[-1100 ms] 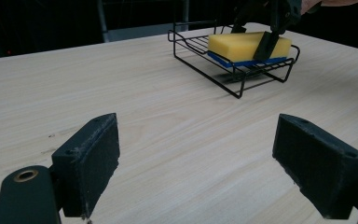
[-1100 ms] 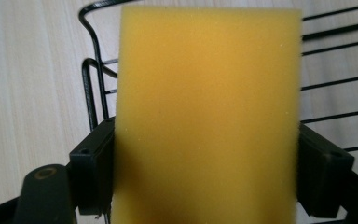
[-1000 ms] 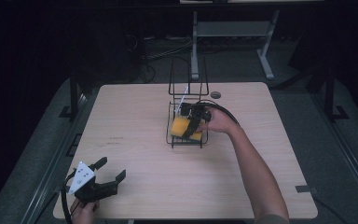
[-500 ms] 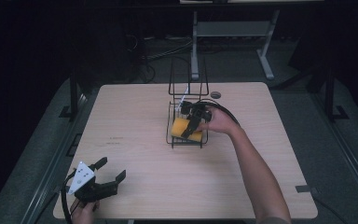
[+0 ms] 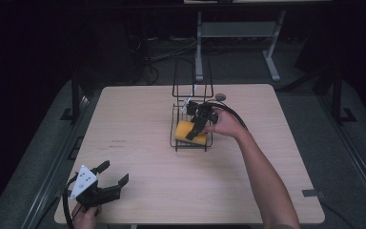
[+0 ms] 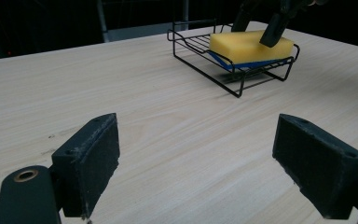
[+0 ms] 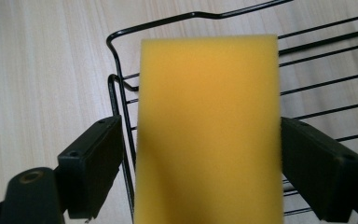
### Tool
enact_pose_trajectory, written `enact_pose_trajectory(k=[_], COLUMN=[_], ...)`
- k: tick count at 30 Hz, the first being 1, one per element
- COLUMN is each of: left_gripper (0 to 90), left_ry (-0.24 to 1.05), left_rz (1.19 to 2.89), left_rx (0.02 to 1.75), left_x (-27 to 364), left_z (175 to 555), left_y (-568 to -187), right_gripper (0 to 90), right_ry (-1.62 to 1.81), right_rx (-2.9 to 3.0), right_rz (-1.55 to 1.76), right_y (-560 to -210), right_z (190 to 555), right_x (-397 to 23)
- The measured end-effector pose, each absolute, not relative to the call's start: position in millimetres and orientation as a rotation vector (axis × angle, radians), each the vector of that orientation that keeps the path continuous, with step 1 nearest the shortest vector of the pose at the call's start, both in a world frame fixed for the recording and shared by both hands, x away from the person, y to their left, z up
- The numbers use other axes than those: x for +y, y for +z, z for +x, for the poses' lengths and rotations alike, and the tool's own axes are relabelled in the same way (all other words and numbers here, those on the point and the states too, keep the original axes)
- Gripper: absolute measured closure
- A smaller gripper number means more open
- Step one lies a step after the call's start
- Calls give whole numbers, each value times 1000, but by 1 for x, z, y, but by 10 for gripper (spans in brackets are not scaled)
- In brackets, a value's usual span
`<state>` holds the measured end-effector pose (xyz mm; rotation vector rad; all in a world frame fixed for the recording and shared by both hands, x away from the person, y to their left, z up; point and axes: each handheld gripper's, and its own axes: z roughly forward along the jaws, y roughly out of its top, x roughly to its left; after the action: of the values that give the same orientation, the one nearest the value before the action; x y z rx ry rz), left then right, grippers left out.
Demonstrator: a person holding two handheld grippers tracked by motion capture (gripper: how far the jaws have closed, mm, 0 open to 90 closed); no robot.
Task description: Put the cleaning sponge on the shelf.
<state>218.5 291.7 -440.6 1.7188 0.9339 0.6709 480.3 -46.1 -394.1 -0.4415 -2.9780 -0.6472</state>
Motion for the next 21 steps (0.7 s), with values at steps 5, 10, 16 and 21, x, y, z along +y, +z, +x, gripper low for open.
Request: enact_pose_trajectory(k=[5,10,16,21], left_gripper=[140,140,140,140], left_ry=[669,672,675,677], left_rz=[1720,1725,1728,1726], left_rx=[934,935,935,934], left_x=[292,291,291,291], left_z=[219,219,219,218], left_y=[-441,-441,-441,-441], right_gripper=[157,156,157,156], right_ry=[-683,-711,-715,-715], right_rx=[-2984,-2984,-2990,-2988], right_rz=[-444,-460,-459,-470], right_y=[-393,-394,-391,-390], right_z=[478,476,475,474], right_x=[-49,-55,-57,-58])
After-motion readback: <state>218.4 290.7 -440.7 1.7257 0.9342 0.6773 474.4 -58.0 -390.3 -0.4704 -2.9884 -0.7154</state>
